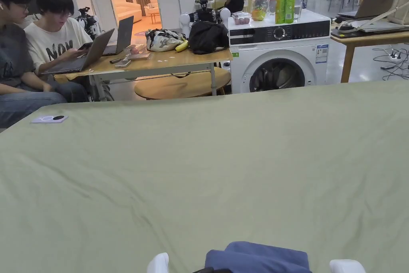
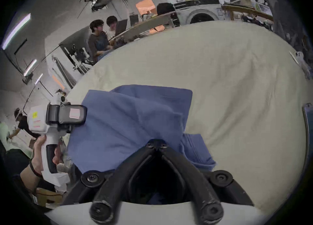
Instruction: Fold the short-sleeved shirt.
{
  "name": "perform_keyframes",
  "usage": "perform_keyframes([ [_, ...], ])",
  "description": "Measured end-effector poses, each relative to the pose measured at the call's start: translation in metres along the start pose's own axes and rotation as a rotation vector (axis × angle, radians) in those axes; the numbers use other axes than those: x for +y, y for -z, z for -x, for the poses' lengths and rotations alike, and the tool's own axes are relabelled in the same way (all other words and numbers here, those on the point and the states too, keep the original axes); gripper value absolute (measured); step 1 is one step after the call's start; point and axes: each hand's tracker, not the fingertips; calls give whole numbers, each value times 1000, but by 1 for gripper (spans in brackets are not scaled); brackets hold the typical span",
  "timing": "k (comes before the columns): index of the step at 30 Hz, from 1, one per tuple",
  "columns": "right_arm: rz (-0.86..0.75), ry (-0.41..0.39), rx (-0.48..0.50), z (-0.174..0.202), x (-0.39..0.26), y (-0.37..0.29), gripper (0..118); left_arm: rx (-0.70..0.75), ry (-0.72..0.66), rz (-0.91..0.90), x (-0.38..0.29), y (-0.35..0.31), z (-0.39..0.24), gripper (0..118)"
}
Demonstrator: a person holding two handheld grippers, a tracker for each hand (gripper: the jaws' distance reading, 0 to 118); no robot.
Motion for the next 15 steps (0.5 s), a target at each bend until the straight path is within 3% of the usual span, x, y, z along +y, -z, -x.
perform_keyframes([
  [1, 1, 11, 4, -2, 0, 0, 0, 7, -28, 7, 2, 1, -3, 47],
  [2, 0, 19, 9, -4, 0, 0, 0, 18, -44, 16, 2, 2, -6, 34],
  [3, -1, 26, 12, -4, 0, 0, 0, 27, -39, 32, 1, 5, -7, 30],
  [5, -5, 36, 16, -3, -1, -1, 0, 67, -1, 22, -3, 4, -10, 28],
  [7, -5, 39, 17, 2, 3, -7, 0, 37, -59, 4, -1, -2, -10, 25],
  [9, -37, 107, 118, 16, 15, -13, 0, -20, -133, -47, 7, -19, -9, 24],
  [10, -57, 66, 207, 29, 23, -14, 0, -60, -143, -79, 13, -34, -8, 24],
  [13, -113, -119, 184, 88, 55, 2, 0, 4, -61, -177, 42, -95, -8, 24],
  [15, -127, -144, 293, 122, 75, 23, 0, 62, -54, -253, 60, -147, 4, 24],
])
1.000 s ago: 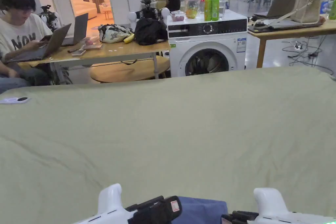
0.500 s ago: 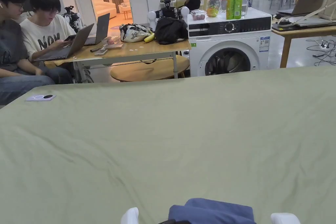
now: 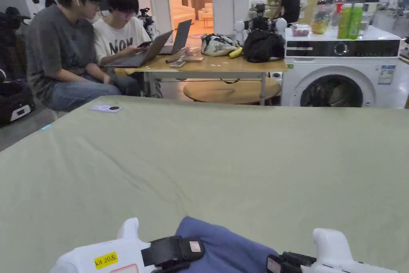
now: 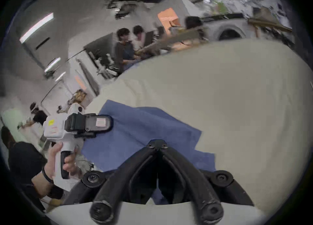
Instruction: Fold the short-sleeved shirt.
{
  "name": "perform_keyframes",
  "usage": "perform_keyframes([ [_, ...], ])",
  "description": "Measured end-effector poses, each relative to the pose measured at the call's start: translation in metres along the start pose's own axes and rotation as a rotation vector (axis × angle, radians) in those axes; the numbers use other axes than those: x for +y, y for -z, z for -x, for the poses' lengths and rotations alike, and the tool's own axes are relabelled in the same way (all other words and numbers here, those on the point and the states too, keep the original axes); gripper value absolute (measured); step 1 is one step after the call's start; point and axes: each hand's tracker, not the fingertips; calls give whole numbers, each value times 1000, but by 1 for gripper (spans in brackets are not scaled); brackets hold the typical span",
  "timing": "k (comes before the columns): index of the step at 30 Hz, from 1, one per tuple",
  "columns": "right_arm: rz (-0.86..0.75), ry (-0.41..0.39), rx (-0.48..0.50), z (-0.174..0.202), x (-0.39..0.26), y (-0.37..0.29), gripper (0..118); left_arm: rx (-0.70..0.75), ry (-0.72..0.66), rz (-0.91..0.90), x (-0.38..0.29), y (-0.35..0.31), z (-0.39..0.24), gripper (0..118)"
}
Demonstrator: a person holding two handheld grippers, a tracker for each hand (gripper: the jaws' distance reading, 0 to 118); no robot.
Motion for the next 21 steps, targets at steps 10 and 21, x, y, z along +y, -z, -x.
perform_keyframes([
  [10, 76, 46, 247, 79, 36, 142, 0, 617, 123, -111, 122, -118, 94, 35],
  [21, -114, -30, 42, 8, 37, 33, 0, 748, 545, -488, 93, -137, -43, 64],
])
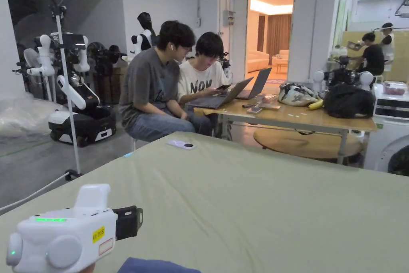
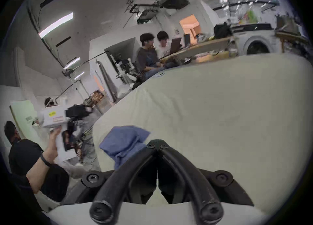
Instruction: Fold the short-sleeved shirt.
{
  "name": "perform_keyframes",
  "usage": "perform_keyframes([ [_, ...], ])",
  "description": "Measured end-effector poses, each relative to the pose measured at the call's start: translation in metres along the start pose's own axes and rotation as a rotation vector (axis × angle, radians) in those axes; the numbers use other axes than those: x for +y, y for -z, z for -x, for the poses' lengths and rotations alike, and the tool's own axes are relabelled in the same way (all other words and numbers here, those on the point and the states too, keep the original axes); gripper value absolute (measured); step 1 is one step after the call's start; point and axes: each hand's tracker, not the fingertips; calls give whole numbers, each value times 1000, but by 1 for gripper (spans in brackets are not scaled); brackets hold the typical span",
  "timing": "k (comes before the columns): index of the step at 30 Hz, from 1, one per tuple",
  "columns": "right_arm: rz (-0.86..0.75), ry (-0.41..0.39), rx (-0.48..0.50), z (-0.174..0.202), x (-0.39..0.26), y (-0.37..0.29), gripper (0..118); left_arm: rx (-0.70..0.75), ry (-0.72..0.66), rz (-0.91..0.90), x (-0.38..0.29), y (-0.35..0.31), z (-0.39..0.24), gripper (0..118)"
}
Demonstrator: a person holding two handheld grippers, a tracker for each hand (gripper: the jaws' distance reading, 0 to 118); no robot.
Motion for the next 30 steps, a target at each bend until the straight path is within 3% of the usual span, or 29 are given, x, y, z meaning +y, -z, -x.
perform_keyframes([
  [5, -237, -74, -176, -15, 16, -91, 0, -154, 187, -253, 11, -64, -92, 64],
  [8, -361, -134, -297, -22, 23, -143, 0, -360, 90, -314, 16, -83, -133, 64],
  [11, -434, -168, -395, -27, 23, -185, 0, -370, 117, -361, 14, -88, -170, 60],
  [15, -485, -219, -521, -33, 16, -220, 0, -436, 185, -333, 7, -85, -213, 0],
  [18, -481, -236, -574, -33, 11, -230, 0, -502, 162, -312, 1, -86, -229, 0],
  [21, -461, -256, -590, -33, 9, -229, 0, -431, 224, -335, -5, -91, -244, 0],
  [30, -442, -256, -585, -30, 13, -226, 0, -433, 169, -298, -5, -87, -231, 0],
])
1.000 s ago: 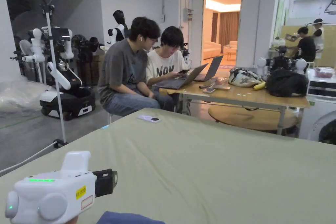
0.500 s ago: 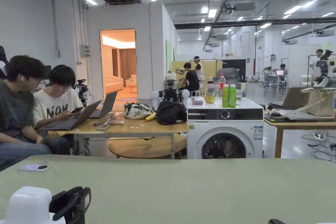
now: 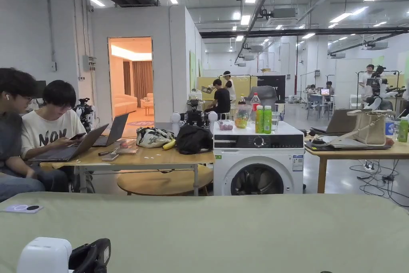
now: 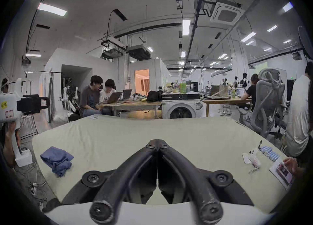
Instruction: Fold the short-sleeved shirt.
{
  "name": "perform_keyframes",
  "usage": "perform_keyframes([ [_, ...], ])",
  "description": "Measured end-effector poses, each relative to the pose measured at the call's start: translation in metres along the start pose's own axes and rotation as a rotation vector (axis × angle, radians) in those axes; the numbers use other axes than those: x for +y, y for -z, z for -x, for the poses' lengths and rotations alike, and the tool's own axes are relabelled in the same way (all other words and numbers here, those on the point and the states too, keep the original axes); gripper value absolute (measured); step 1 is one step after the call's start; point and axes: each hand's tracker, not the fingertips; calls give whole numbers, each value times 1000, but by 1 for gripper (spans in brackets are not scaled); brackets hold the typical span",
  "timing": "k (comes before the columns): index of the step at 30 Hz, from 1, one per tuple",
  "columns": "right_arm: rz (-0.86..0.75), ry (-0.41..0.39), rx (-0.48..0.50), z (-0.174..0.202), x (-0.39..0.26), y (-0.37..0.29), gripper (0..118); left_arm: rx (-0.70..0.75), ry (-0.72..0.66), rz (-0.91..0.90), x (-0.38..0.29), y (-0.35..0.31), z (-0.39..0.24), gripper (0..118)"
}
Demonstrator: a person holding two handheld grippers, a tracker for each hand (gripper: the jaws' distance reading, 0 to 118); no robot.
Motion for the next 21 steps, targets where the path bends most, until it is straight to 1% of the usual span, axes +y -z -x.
perform_keyframes([
  [11, 15, -19, -10, 1, 4, -2, 0, 1, 11, 21, -5, 2, -4, 0],
  [12, 12, -16, -13, 1, 4, -2, 0, -2, 17, 14, -5, 1, -6, 2],
  [13, 11, -13, -19, 0, 5, -3, 12, -13, 21, 6, -4, -1, -6, 12],
  [14, 9, -9, -14, 0, 5, -3, 34, -12, 22, -1, -4, -2, -6, 25],
  [15, 12, -7, -16, 0, 5, -4, 65, -4, 22, -11, -4, -3, -6, 44],
  [16, 12, -6, -22, 1, 5, -4, 80, 3, 23, -14, -4, -4, -7, 57],
  [17, 11, -11, -23, 2, 5, -4, 87, 8, 21, -12, -3, -4, -6, 71],
  [18, 8, -20, -23, 3, 6, -5, 90, 11, 17, -11, -3, -5, -5, 95],
  [19, 3, -23, -22, 4, 5, -7, 91, 8, 7, -9, -3, -5, -3, 105],
  [20, -8, -27, -19, 5, 5, -9, 93, 3, -3, -17, -4, -7, -2, 108],
  [21, -13, -33, -16, 6, 5, -10, 97, 1, -12, -32, -5, -9, -2, 108],
])
